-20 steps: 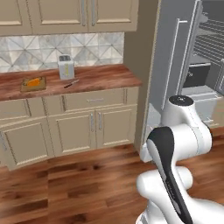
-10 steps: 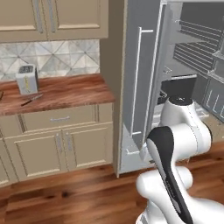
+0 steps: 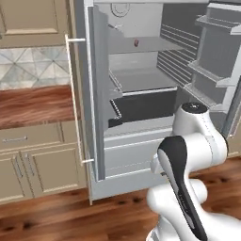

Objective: Retrieve the sausage and cheese from the fridge and place them on the cutting board on the counter.

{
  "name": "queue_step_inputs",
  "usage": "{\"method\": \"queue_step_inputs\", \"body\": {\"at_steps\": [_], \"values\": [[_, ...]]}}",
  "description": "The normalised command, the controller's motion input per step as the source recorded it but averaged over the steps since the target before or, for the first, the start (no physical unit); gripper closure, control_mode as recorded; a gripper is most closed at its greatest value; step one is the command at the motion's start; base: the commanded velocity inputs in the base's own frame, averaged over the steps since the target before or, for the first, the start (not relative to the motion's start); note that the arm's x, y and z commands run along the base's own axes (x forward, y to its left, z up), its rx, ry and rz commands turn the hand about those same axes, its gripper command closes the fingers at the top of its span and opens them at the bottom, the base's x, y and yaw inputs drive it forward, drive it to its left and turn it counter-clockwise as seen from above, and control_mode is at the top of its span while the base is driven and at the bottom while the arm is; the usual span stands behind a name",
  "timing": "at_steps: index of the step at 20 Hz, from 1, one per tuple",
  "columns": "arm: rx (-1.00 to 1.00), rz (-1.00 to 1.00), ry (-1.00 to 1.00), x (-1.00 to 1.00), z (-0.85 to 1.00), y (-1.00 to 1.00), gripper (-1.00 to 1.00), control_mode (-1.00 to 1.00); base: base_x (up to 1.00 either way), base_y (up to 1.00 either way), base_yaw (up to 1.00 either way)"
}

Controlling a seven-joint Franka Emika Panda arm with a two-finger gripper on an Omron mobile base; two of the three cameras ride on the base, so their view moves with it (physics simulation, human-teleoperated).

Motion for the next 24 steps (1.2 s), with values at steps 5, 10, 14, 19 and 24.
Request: {"method": "queue_step_inputs", "body": {"at_steps": [5, 10, 14, 19, 24], "values": [[0.0, 0.0, 0.0, 0.0, 0.0, 0.0, -1.0, 1.0, 0.9, -1.0, 0.0], [0.0, 0.0, 0.0, 0.0, 0.0, 0.0, -1.0, 1.0, 0.68, -0.46, 0.0], [0.0, 0.0, 0.0, 0.0, 0.0, 0.0, -1.0, 1.0, 0.41, 0.0, 0.0], [0.0, 0.0, 0.0, 0.0, 0.0, 0.0, -1.0, 1.0, 0.13, 0.22, 0.0], [0.0, 0.0, 0.0, 0.0, 0.0, 0.0, -1.0, 1.0, 0.54, 0.48, 0.0]]}}
